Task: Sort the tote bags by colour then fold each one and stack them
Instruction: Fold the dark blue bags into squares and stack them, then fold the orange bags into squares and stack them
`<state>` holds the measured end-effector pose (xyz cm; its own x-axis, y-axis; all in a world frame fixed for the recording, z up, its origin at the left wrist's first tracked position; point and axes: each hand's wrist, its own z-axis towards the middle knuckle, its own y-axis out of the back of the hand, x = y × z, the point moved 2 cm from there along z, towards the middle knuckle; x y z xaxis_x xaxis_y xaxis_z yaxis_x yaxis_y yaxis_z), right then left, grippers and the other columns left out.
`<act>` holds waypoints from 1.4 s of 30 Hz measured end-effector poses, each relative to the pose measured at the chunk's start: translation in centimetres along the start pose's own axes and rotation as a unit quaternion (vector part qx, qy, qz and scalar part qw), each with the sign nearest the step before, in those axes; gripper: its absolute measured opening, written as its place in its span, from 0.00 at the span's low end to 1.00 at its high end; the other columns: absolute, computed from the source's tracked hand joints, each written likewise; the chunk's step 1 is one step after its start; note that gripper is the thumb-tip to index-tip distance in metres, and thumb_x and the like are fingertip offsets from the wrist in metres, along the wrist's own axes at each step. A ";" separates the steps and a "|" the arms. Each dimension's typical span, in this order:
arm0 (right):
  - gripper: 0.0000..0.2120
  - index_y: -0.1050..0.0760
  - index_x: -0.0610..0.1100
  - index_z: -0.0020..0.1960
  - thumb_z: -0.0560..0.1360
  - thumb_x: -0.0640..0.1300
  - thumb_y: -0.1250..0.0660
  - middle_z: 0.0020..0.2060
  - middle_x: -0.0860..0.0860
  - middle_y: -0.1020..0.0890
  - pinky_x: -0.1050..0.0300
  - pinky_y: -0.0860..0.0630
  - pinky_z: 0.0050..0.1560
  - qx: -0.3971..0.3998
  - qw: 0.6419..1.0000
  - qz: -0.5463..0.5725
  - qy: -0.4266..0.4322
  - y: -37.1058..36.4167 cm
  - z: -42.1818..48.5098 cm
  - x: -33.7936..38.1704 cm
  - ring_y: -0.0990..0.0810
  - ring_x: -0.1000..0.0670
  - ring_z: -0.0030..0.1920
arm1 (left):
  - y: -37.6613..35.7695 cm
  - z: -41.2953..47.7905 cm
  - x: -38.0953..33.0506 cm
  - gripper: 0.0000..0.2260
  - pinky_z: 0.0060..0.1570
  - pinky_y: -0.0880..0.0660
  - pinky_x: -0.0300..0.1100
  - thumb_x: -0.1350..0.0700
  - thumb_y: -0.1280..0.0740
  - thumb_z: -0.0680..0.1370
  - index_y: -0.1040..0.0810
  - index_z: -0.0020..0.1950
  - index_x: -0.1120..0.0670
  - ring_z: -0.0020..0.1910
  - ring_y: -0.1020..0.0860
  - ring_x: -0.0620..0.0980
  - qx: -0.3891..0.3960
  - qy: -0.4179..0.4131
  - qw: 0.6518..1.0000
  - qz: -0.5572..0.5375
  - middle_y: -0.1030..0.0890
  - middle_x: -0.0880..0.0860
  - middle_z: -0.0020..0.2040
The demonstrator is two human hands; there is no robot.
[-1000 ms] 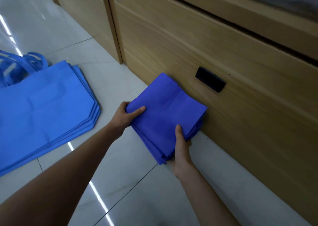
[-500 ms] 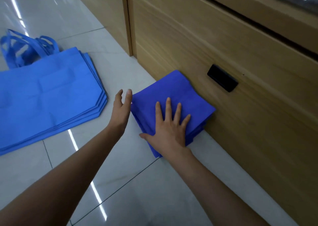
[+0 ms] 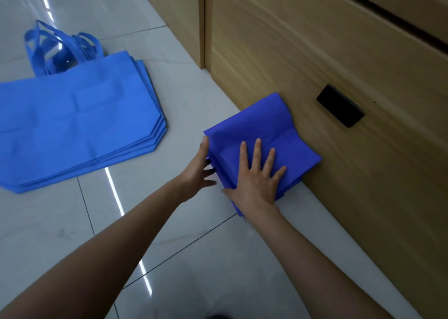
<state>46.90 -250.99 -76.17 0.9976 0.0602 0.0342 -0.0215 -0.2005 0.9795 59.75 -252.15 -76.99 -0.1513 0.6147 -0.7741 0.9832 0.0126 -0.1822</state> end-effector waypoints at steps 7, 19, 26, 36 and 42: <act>0.53 0.70 0.49 0.75 0.70 0.66 0.34 0.74 0.45 0.68 0.30 0.55 0.69 0.009 1.000 0.004 0.005 0.6 0.3 0.0 0.64 0.35 0.74 | 4.2 -1.7 0.9 0.25 0.62 0.33 0.42 0.47 0.39 0.80 0.40 0.75 0.52 0.68 0.31 0.51 -0.070 -0.116 0.931 0.339 0.35 0.51 0.73; 0.18 0.23 0.40 0.55 0.72 0.45 0.45 0.63 0.39 0.25 0.38 0.32 0.63 -0.222 0.927 0.117 0.279 5.0 -2.4 8.9 0.28 0.36 0.64 | 16.0 -9.3 2.1 0.13 0.54 0.31 0.37 0.57 0.36 0.78 0.26 0.63 0.54 0.59 0.26 0.47 -0.194 -0.166 0.892 0.374 0.25 0.51 0.62; 0.27 0.23 0.35 0.57 0.63 0.45 0.21 0.57 0.34 0.22 0.44 0.24 0.55 0.022 0.909 -0.027 0.415 -2.3 3.7 18.2 0.21 0.36 0.55 | 25.0 -9.8 4.8 0.21 0.60 0.32 0.47 0.57 0.31 0.75 0.29 0.67 0.56 0.64 0.30 0.57 -0.343 -0.124 0.796 0.483 0.32 0.57 0.69; 0.30 0.56 0.51 0.78 0.81 0.55 0.47 0.77 0.49 0.59 0.41 0.59 0.73 0.032 0.865 -0.080 0.494 -6.1 5.6 28.5 0.57 0.43 0.77 | 37.4 -12.8 8.5 0.36 0.70 0.44 0.58 0.47 0.31 0.74 0.44 0.75 0.61 0.72 0.46 0.66 -0.537 0.051 0.707 0.457 0.47 0.68 0.74; 0.26 0.59 0.60 0.76 0.81 0.60 0.56 0.77 0.51 0.58 0.36 0.48 0.71 0.105 0.906 -0.135 0.388 -7.2 9.2 30.7 0.57 0.42 0.76 | 40.8 -14.9 9.9 0.27 0.55 0.32 0.56 0.46 0.35 0.76 0.34 0.63 0.66 0.58 0.29 0.68 -0.539 0.172 0.697 0.440 0.30 0.69 0.60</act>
<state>78.27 -256.72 -84.04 0.6169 0.7870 0.0088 0.3098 -0.2530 0.9165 99.86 -233.79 -83.09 0.4108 0.9088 -0.0731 0.2118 -0.0171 0.9772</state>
